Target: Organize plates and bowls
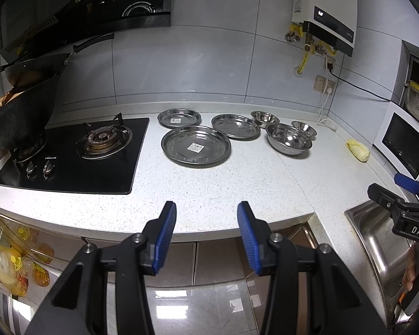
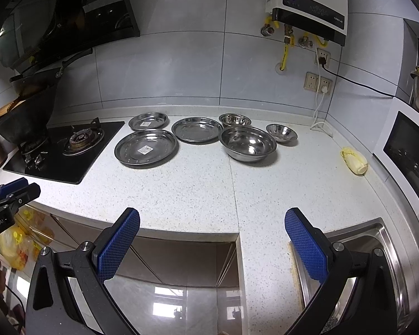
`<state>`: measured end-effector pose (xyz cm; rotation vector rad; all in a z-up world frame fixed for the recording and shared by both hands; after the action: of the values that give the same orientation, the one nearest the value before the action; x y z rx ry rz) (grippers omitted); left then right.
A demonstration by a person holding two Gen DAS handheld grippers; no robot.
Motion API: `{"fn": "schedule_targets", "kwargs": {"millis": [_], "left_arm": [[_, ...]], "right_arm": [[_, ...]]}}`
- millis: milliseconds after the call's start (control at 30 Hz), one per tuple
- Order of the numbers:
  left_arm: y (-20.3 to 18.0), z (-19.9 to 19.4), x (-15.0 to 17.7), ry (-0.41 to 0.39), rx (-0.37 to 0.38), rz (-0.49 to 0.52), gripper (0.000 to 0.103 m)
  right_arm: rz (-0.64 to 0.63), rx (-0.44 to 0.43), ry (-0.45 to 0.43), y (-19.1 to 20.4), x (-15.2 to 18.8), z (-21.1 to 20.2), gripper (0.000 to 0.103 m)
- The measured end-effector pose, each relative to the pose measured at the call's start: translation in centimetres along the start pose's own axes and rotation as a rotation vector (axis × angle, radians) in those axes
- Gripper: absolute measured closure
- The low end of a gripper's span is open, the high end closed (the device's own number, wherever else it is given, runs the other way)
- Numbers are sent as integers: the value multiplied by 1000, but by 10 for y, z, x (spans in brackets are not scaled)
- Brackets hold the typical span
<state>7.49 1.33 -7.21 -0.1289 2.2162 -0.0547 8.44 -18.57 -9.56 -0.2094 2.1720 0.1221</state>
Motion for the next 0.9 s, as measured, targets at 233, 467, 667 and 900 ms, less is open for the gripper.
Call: {"fn": "schedule_targets", "kwargs": {"millis": [233,467,667,900], "left_arm": [[4,1,2,4,-2,-4,59],[8,5,0,12,-10,-11,59],[21,23,-21,12,-53,-15,59],[52,82,-64,19,-108,-26,59]], "right_arm": [[-4,-2,0,2,1,1,1],[-10,-7,6,4,2,5,1],[-41,-29,10,16,-9,21,1],[-77,-86,34,54,-37,86,1]]}}
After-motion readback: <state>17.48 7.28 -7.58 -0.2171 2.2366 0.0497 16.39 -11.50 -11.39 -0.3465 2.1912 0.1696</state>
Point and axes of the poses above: each gripper's, at about its wrist camera, not at the fingertips, and z roughly the way its jaws point, y to its left, x to its underside, the point moved 9 cm from there along z, roughly the way its jaws point, and after that the axes turned 1 degree about -y, right-handed, at the moved point
